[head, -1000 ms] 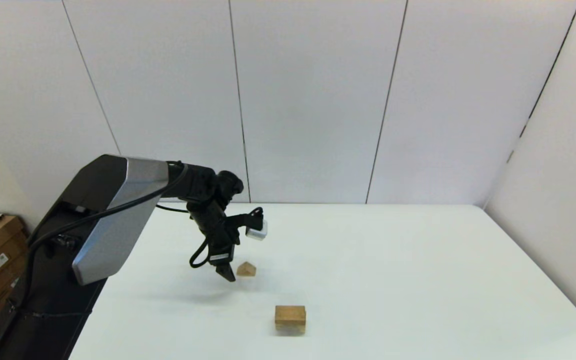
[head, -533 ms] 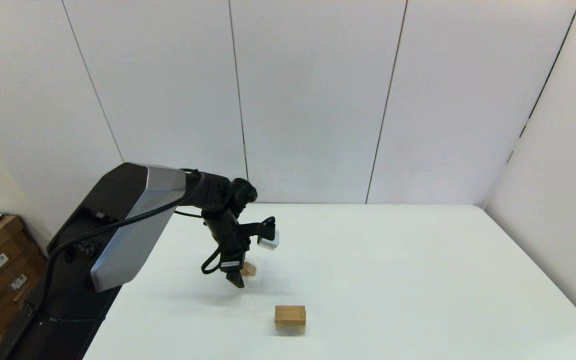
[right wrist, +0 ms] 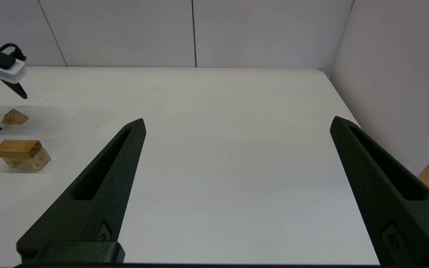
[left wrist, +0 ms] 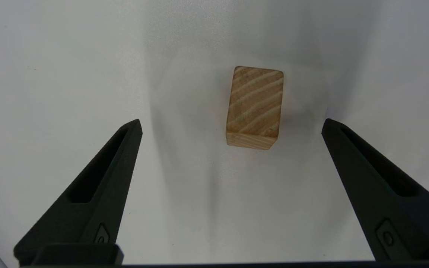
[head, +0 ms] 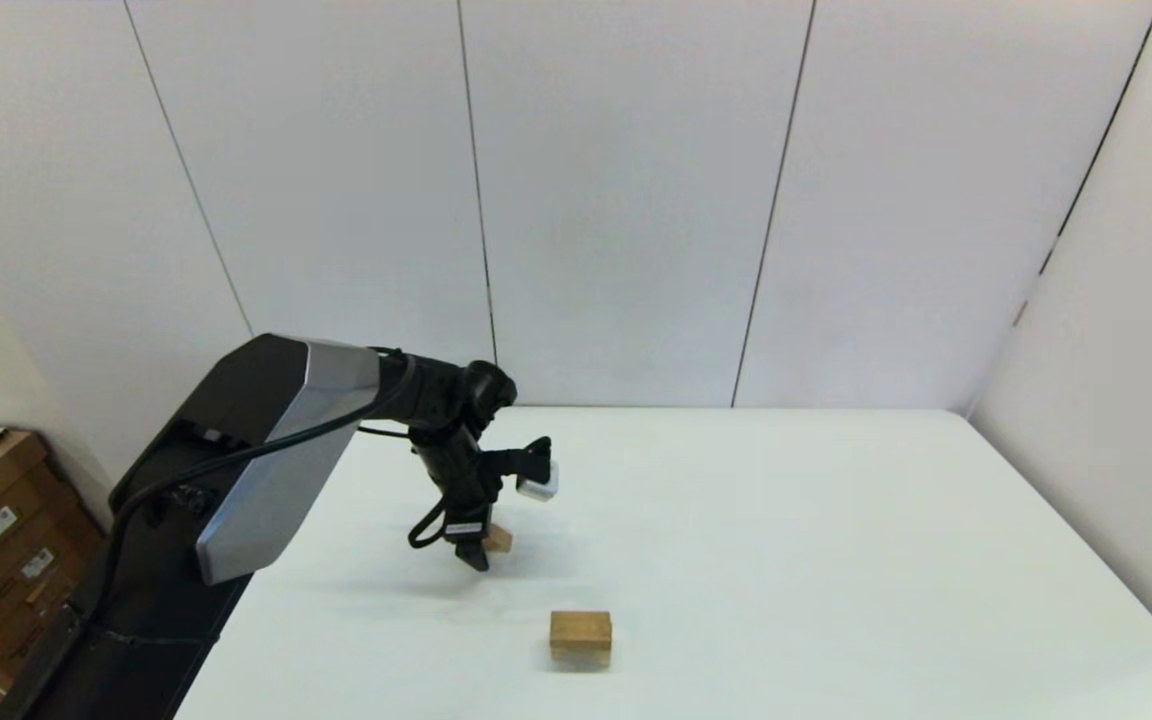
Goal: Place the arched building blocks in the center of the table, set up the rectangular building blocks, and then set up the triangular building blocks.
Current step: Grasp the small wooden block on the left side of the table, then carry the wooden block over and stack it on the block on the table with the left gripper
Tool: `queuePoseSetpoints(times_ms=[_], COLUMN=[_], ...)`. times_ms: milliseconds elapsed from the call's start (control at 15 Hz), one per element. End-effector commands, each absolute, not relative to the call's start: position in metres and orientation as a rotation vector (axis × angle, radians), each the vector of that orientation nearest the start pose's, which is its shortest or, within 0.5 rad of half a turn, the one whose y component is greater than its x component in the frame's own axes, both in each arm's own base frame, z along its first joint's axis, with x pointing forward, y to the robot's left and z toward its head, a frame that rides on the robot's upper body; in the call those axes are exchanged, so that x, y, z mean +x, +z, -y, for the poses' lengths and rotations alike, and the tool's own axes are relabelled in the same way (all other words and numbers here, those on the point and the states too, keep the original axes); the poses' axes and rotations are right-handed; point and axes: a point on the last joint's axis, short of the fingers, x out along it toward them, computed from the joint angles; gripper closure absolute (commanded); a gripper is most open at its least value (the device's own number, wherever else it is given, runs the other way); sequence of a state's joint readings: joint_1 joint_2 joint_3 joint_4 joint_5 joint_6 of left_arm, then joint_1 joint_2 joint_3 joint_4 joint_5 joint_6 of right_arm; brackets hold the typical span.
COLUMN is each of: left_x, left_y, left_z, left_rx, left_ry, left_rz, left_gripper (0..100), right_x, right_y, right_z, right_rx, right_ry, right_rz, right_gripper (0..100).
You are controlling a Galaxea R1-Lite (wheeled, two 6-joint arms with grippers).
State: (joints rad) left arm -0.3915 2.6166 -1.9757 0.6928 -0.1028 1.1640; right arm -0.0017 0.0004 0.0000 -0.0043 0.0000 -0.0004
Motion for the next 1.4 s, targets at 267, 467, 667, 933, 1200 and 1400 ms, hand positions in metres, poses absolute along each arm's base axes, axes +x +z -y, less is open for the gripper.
queuePoseSetpoints(times_ms=[267,467,667,933,1200,1400], left_x=[0.434,0.434,0.434,0.434,0.434,0.433], left_y=[0.003,0.001,-0.001,-0.004,0.003,0.037], left_z=[0.18,0.181,0.181,0.181,0.181,0.175], left_rx=[1.151,1.153,1.15,1.147,1.142,1.046], left_ry=[-1.165,-1.168,-1.173,-1.176,-1.162,-1.062], left_rz=[-0.951,-0.949,-0.954,-0.96,-0.948,-0.95], left_gripper=[0,0,100,100,100,100], right_x=[-0.023,-0.023,-0.023,-0.023,-0.023,-0.023], right_y=[0.076,0.076,0.076,0.076,0.076,0.076], right_z=[0.0,0.0,0.0,0.0,0.0,0.0], right_rx=[0.0,0.0,0.0,0.0,0.0,0.0], right_ry=[-0.002,-0.002,-0.002,-0.002,-0.002,-0.002], right_rz=[0.005,0.005,0.005,0.006,0.005,0.005], right_gripper=[0,0,0,0,0,0])
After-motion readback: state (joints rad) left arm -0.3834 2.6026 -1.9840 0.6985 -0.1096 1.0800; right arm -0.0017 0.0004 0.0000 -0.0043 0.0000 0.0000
